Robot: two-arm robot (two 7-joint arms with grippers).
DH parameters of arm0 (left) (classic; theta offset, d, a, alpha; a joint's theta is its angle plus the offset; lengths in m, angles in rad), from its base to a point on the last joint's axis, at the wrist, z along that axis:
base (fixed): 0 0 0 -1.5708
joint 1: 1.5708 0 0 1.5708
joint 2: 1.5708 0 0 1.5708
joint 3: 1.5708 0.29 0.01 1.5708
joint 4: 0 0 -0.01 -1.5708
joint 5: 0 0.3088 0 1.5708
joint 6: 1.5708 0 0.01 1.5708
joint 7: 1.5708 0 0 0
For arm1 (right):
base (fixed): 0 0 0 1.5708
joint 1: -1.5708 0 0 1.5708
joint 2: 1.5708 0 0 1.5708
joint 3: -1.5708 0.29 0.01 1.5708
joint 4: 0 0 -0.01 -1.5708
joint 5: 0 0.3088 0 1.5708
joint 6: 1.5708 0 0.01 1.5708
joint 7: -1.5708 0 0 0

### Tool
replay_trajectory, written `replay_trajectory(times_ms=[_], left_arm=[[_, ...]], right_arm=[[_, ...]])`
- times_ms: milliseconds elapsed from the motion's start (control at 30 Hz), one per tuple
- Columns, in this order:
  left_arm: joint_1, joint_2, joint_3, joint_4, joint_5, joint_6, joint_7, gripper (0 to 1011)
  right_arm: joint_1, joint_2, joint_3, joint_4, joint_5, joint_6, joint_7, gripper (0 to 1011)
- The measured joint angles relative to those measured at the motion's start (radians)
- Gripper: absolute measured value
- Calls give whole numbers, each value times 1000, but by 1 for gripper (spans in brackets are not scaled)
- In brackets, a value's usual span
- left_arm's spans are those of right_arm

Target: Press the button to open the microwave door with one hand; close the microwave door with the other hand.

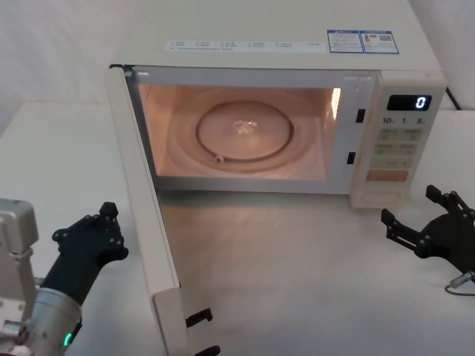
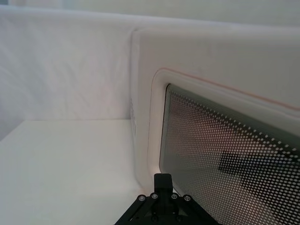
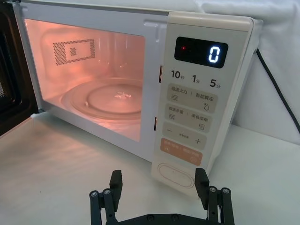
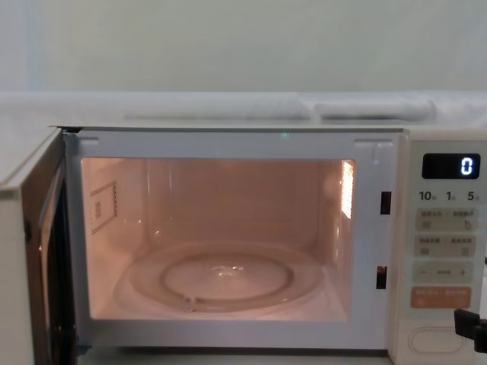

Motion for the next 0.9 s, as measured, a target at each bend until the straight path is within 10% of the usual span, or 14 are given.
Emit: replay_trajectory(times_ms=[600, 900], left_arm=[[140, 107, -166, -190, -179, 11, -177, 0], [149, 193, -175, -239, -232, 28, -260, 0]], right_arm=[[0, 0, 0, 0, 0, 0, 0, 1000], [0, 0, 0, 0, 0, 0, 0, 1000]])
